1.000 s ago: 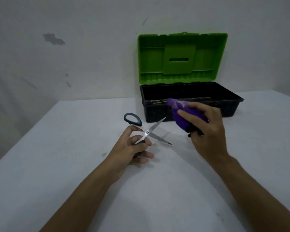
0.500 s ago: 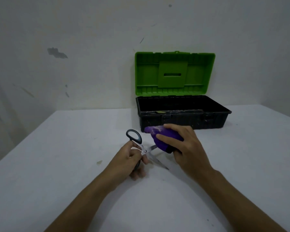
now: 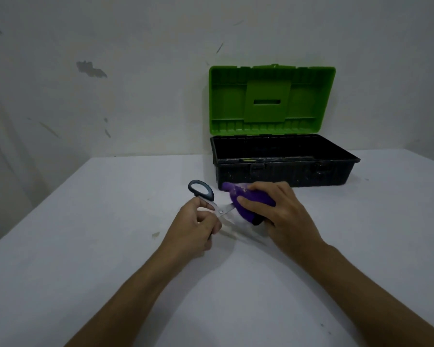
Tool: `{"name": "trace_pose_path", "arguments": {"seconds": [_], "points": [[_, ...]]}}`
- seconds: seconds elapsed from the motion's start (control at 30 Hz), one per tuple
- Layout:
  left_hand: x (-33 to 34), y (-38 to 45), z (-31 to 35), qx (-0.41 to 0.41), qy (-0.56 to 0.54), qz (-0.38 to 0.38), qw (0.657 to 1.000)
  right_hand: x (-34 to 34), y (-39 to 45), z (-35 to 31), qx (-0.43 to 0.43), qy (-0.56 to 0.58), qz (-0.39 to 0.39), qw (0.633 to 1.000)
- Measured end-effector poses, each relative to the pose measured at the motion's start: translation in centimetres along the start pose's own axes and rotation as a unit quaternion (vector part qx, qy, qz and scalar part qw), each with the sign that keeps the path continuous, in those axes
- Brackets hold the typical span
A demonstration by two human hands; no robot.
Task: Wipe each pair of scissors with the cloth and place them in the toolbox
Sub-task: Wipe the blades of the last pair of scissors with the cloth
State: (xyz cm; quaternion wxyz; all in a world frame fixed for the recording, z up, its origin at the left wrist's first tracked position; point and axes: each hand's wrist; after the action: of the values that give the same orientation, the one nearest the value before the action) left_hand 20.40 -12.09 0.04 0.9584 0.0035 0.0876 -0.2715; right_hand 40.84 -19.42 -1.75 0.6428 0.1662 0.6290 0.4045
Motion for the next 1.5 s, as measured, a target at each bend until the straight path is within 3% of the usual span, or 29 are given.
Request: {"name": "trace_pose_path", "arguments": {"seconds": [0.17, 0.23, 0.37, 0.63, 0.83, 0.93, 1.1, 1.17, 1.3, 1.5], "points": [[-0.1, 0.4, -0.3, -0.005, -0.008, 0.003, 1.0, -0.6, -0.1, 1.4, 0.085, -0.026, 0.05, 0.995], [0.2, 0.2, -0.3, 0.002, -0.001, -0.002, 1.0, -0.7, 0.3, 0.2, 0.036, -0.019, 0.056, 0.998], [0.5, -0.1, -0.3, 0.021, 0.002, -0.014, 1.0, 0.3, 1.0, -2.1, -0.053, 0.023, -0.013, 0.998], [-0.1, -0.2, -0.1, 0.029, -0.002, -0.017, 0.999, -0.3, 0.3, 0.8, 0.078, -0.02, 0.055, 0.995], [0.3, -0.1, -0.3, 0.046, 0.027, 0.007, 0.999, 0.1, 1.1, -1.9, -0.041, 0.013, 0.004, 0.999], [-0.6, 0.2, 0.0, 0.054, 0.034, 0.0, 0.998, 0.7, 1.0, -1.0, -0.006, 0.021, 0.027, 0.999], [-1.1, 0.2, 0.2, 0.045, 0.013, -0.023, 0.999, 0.1, 0.3, 1.7, 0.131, -0.015, 0.081, 0.988], [-0.6, 0.3, -0.1, 0.042, 0.026, -0.024, 0.998, -0.7, 0.4, 1.1, 0.136, -0.008, 0.083, 0.987], [0.4, 0.3, -0.6, 0.055, 0.074, -0.019, 0.996, -1.2, 1.5, -2.1, 0.058, 0.016, 0.036, 0.998], [1.3, -0.7, 0.2, 0.074, 0.097, -0.021, 0.992, 0.0, 1.8, -4.2, 0.057, -0.011, -0.029, 0.998]]}}
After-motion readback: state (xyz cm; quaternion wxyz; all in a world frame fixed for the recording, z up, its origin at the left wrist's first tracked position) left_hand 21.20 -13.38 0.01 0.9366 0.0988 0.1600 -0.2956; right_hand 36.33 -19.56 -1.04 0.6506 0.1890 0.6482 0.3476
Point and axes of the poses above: each hand's wrist, its own y-axis towards the middle knuckle, its own x-axis out of the palm, z = x × y, and after that the axes turned 6 degrees about -x, right-handed
